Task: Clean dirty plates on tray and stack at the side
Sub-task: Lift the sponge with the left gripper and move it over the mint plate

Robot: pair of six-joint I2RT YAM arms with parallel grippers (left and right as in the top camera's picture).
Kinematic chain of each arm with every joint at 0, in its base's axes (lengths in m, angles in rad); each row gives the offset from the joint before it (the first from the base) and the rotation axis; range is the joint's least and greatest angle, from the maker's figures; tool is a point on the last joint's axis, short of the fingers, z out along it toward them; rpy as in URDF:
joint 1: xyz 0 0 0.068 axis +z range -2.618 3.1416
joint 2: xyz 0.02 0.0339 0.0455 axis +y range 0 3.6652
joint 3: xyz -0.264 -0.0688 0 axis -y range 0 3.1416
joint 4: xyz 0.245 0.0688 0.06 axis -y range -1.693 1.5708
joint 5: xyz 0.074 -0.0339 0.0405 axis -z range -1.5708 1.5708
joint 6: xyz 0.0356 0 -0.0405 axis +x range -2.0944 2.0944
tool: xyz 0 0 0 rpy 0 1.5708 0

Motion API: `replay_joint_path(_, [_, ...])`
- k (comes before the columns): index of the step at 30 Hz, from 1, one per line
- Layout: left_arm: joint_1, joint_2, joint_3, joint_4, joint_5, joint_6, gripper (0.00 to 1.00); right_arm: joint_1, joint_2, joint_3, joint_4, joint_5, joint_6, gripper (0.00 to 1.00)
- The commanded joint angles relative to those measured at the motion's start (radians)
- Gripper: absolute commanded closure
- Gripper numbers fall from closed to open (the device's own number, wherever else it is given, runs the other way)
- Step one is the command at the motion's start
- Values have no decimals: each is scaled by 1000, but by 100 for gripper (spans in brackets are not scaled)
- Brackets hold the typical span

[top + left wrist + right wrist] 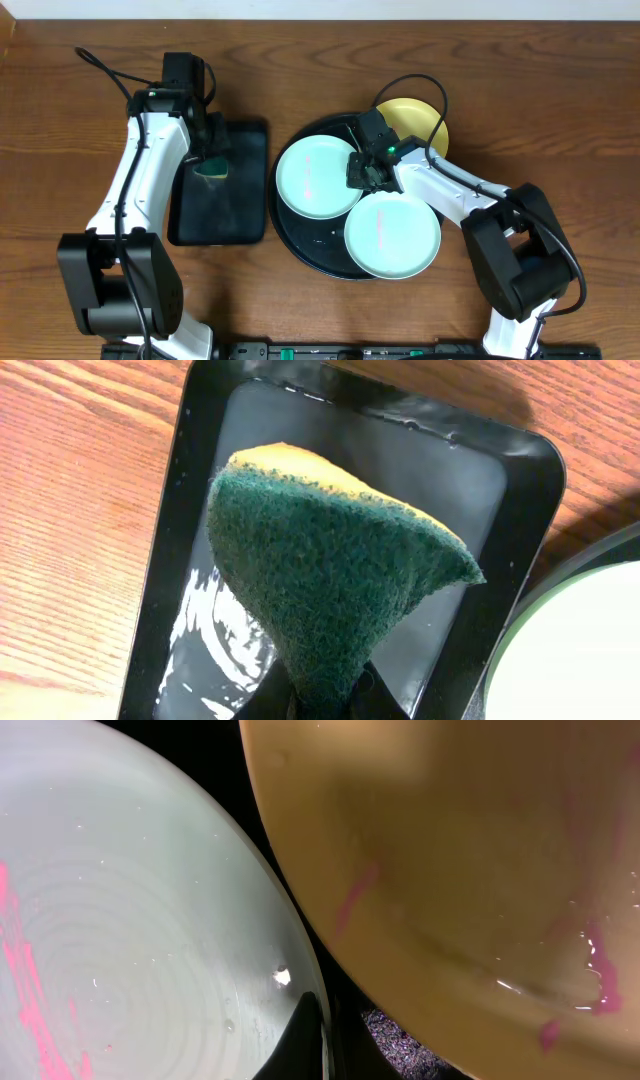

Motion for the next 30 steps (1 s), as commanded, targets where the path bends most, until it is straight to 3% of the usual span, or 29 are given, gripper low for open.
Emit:
replay_joint_path(1, [0, 0, 0, 1, -19, -16, 93, 9, 21, 5, 2, 6, -2, 99])
replay_joint_path(15, [-15, 0, 0, 2, -19, -17, 93, 9, 21, 5, 2, 6, -2, 99])
replay_joint_path(30, [-324, 88, 0, 60, -8, -206, 92, 9, 21, 5, 9, -2, -2, 99])
